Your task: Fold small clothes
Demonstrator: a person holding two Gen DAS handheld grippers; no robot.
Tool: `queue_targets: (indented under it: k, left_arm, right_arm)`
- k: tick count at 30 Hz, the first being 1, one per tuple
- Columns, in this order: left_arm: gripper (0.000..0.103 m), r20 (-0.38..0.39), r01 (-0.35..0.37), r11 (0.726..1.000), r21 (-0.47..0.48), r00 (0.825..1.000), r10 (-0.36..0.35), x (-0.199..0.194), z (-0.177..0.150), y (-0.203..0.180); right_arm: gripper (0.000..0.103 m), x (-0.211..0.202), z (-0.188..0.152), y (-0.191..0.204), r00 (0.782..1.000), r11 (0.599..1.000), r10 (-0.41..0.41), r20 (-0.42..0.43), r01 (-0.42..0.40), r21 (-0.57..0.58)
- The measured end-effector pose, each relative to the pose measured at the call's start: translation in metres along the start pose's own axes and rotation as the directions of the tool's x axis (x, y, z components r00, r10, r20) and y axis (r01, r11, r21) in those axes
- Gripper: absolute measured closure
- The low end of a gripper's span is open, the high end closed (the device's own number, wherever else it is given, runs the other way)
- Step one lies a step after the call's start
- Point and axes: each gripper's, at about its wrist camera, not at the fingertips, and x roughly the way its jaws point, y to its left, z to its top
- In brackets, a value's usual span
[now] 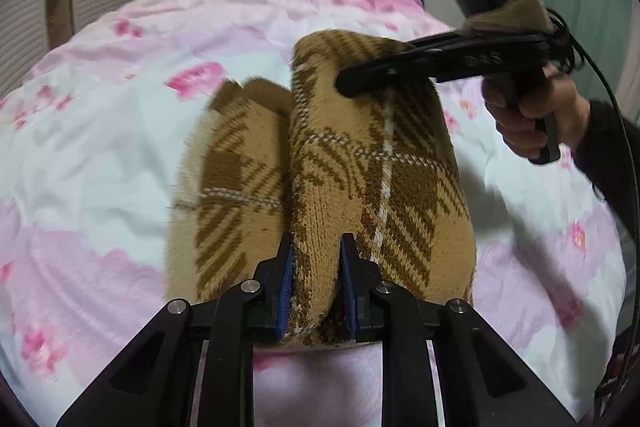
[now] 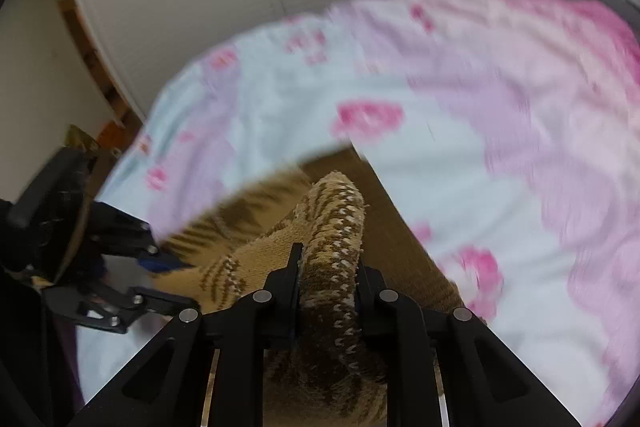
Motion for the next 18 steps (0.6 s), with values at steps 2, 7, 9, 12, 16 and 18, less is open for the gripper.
queue_targets:
  k: [2,7,9,12,16,18]
  left_arm:
    - [0.081,0.033,-0.011,0.999,-0.040,0.999,0.012,-0.016,0.000,0.009]
    - [0.081,0.020,-0.045,0.996,-0.072,0.999,0.046,-0.014,-0.007,0.028]
    - [0.080,-0.010,-0.045,0.995,-0.089,0.999,0.044,-0.003,-0.014,0.035]
    - [0.080,-0.006,-0.057,0.996,-0.070,0.998,0.057,0.000,-0.019,0.033]
    - [0.078,-0.009,-0.058,0.996,-0.065,0.998,0.058,0.006,-0.021,0.033]
    - [0.077,-0.007,-0.073,0.996,-0.048,0.997,0.072,0.004,-0.019,0.028]
  right_arm:
    - [0.083,-0.004,0.012,0.010,1.000,1.000,0.006,0.025,-0.005,-0.031]
    - [0.083,0.030,0.032,0.014,1.000,0.999,-0.004,0.004,0.004,-0.039]
    - [0.083,0.063,0.025,0.005,0.997,0.999,-0.034,-0.065,0.033,-0.018]
    - [0.077,0.090,0.010,-0.010,0.993,0.997,-0.070,-0.098,0.072,0.018]
    - [0.062,0.091,-0.001,-0.020,0.993,0.992,-0.101,-0.068,0.105,0.069]
    - [0.054,0.087,-0.001,-0.015,0.986,0.985,-0.157,-0.056,0.160,0.060]
